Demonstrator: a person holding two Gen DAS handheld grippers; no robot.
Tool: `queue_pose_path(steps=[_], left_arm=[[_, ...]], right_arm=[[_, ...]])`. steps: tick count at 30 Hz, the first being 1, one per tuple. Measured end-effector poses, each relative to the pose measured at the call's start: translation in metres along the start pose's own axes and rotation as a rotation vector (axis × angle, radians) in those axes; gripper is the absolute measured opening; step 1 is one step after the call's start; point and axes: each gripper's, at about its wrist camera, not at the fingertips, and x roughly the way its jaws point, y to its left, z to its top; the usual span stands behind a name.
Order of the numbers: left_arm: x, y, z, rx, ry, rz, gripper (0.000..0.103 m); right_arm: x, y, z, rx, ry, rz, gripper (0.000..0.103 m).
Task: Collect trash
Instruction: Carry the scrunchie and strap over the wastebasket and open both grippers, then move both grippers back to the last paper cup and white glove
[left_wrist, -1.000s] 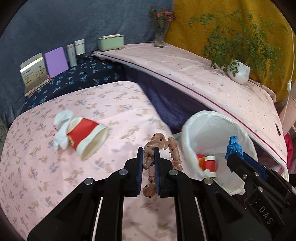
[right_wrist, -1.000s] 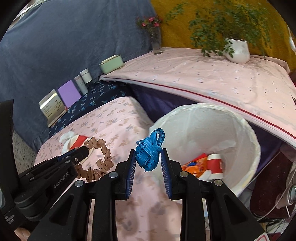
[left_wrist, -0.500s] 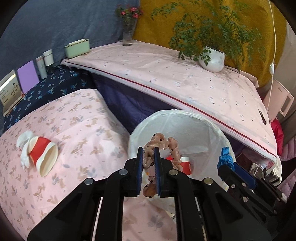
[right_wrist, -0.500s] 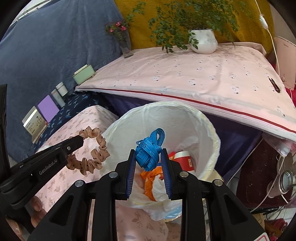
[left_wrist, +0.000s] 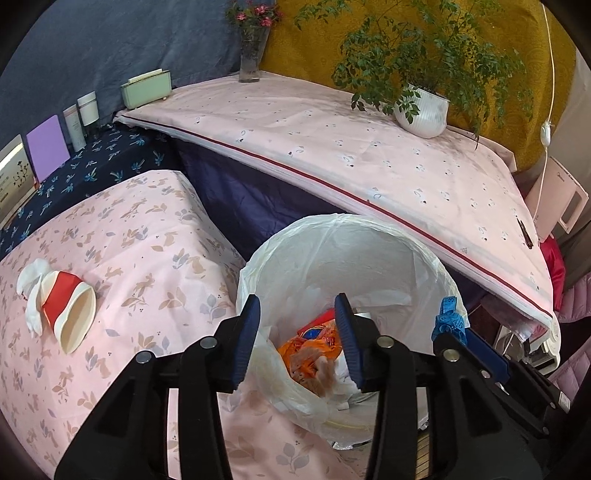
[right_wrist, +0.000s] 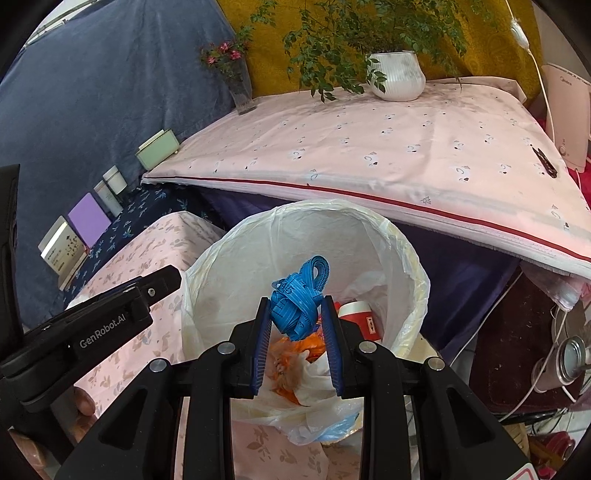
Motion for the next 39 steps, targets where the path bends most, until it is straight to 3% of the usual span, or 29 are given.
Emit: queue_pose_path(steps=[10,20,22,39], left_arm=[[-0.003,0.020,-0.001,-0.040,-0.002,0.024,0.042],[-0.012,0.041,-0.005,-0.071,-0.027,0.062,0.052],[-0.017,0.048,-0.006,-0.087,-0.040,0.074,0.059],[-0.042,0.133,-0.025,-0.223,-0.059,0.183,0.060]], right_arm=[[0.004,0.012,0.002,-0.015,-0.005,0.008,0.027],[0.004,0.028,0.001,-0.038,-0.003,0.022,0.029],[0.004,0.034,0.000,-0.049,-0.001,0.027,0.029],[0.004,0.092,-0.011,-0.138,0.014,0.091,0.036]])
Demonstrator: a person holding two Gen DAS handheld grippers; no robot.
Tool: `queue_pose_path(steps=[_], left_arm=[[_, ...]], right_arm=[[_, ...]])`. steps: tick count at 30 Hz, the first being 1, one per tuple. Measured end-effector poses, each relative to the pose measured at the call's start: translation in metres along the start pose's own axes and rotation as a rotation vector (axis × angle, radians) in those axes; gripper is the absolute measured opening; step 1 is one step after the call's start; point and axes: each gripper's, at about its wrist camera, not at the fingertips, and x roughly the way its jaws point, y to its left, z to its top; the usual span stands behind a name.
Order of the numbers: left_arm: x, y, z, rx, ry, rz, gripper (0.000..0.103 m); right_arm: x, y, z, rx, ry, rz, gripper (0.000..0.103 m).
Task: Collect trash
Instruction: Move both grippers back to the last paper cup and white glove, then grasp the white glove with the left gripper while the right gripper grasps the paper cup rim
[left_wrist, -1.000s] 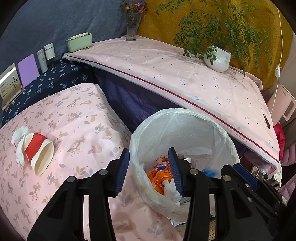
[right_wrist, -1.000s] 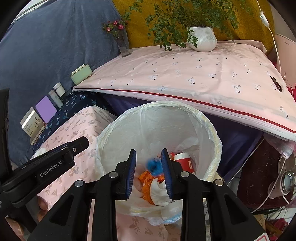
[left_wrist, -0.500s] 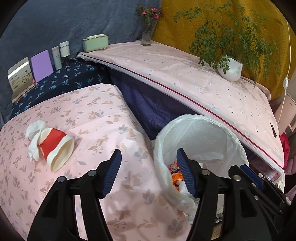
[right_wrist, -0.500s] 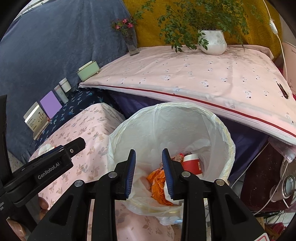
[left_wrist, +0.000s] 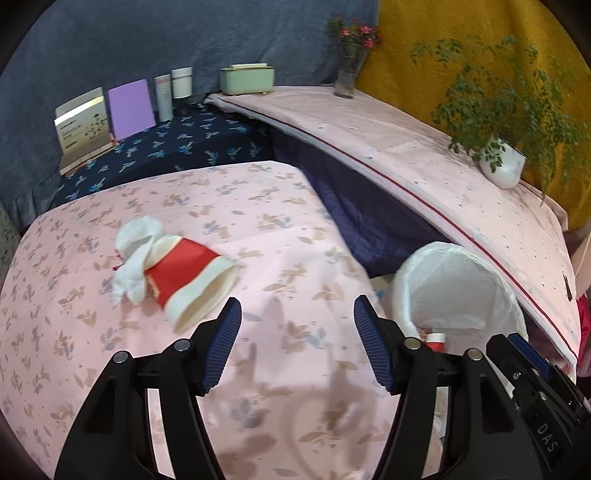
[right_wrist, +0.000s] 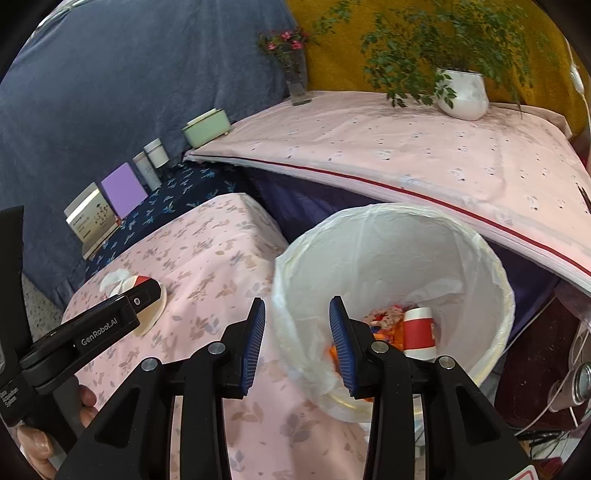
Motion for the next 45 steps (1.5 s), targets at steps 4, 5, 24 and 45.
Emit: queue_pose_path(steps=[4,5,24,45], left_arm=[[-0.002,0.027,0.000,-0.037,-0.005,0.029,0.065],[-0.003,0.033,0.000,-0.047,-0.008,0.037,0.067],[0.013,0.138,0.008,-0.139,0.025,0.161,0.083],[0.062,0.181,0.009,-0.168,0.127,0.030,0.012]], right_arm=[[0.004,0.021,-0.002,-0.031,0.011,0.022,0.037],[0.005,0.026,-0.003,-0.040,0.014,0.027,0.037],[0.040,0.124,-0.026,-0.180,0.098,0.139,0.042],[0.108,0.188,-0.036,-0.222,0.196,0.211,0.042]])
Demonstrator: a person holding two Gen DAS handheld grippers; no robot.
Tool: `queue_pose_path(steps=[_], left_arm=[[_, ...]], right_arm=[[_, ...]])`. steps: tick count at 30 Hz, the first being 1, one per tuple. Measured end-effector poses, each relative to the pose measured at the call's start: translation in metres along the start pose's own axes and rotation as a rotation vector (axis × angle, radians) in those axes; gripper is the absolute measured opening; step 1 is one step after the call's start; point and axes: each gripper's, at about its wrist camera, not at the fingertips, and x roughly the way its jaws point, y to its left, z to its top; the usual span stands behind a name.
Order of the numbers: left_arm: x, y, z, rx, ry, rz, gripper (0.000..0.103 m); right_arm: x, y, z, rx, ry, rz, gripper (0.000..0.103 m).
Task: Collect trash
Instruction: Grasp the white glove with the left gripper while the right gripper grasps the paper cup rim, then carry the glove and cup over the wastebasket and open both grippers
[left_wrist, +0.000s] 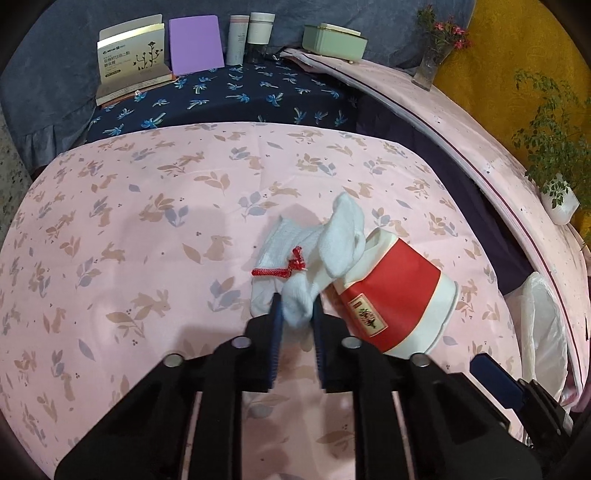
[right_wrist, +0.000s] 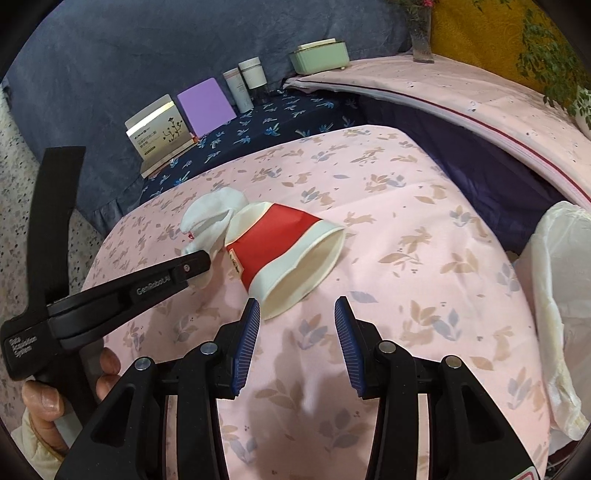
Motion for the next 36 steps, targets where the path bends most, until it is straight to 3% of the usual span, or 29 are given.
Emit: queue_pose_path(steps=[15,17,19,23,36], left_arm=[[-0.003,0.022,-0.004,-0.014,-0.007,0.028,0.009],[-0.003,0.022,-0.004,-0.012,-0.007,0.029,0.009],[-0.004,0.021,-0.005,-0.011,-0.008,0.028,0.009],[-0.007,0.014,-0.007,-0.002,-0.012,0.029,0.008],[-0.037,-0.054,-0.018,0.079,-0.041,-0.023,0.008]], right_arm=[[0.037,0.026,0.006,-0.034,0.030,0.034,0.039],[0.039,0.027,0.007,-0.036,0.031,0.042,0.023],[0.039,0.028,0.007,-0.038,0.037,0.050,0.014],[0.030,0.026,0.007,-0.037,0.020,0.057,0.004],[-0.034,-0.013,0.007,0.012,-0.069,0.023,0.004]])
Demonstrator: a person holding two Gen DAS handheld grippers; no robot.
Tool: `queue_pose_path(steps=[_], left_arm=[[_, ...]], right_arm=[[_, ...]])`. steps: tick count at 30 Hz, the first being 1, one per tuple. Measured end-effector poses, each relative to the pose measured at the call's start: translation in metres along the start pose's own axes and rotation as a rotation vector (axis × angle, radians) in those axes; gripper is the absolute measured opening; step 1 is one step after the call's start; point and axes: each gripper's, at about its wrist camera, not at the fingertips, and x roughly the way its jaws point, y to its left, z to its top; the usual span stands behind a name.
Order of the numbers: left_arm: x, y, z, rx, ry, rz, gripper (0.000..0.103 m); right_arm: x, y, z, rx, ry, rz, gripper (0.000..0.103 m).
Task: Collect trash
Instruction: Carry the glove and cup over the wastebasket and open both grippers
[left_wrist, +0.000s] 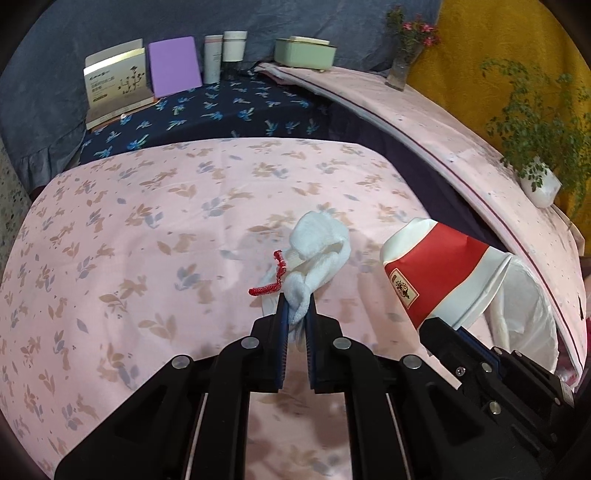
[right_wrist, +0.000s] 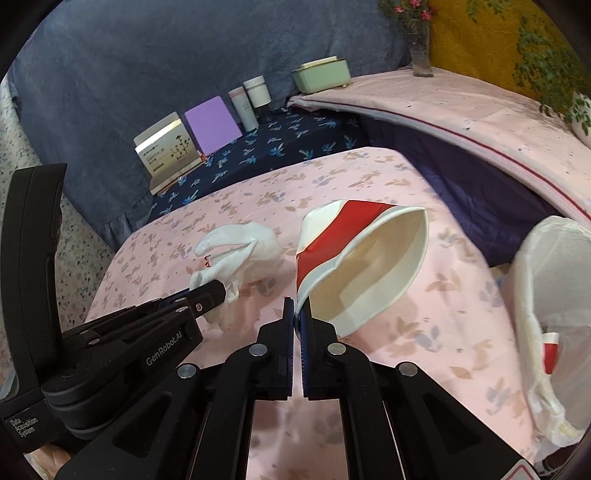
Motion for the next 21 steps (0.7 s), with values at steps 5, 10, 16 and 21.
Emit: queue_pose_path(steps=[5,10,16,21], left_arm=[[-0.011,-0.040,-0.003,0.055,-0.013,-0.028,0.008],[-0.020,-0.081,-0.009,0.111,-0.022,-0.060,0.008],[-0.030,-0.133,-0.014,0.186,-0.031,-0.105,0.008],[-0.036,-0.175,-0.020,0.248,-0.035,-0.149,0.008]], right_arm=[[-0.029,-0.025,-0.002,0.032,-0.039,-0.029,0.004],[-0.059,-0.059,-0.005,0.080,-0.079,-0.063,0.004],[-0.096,-0.105,-0.010,0.145,-0.130,-0.115,0.004],[-0.123,-0.145,-0.021,0.213,-0.162,-0.163,0.004]])
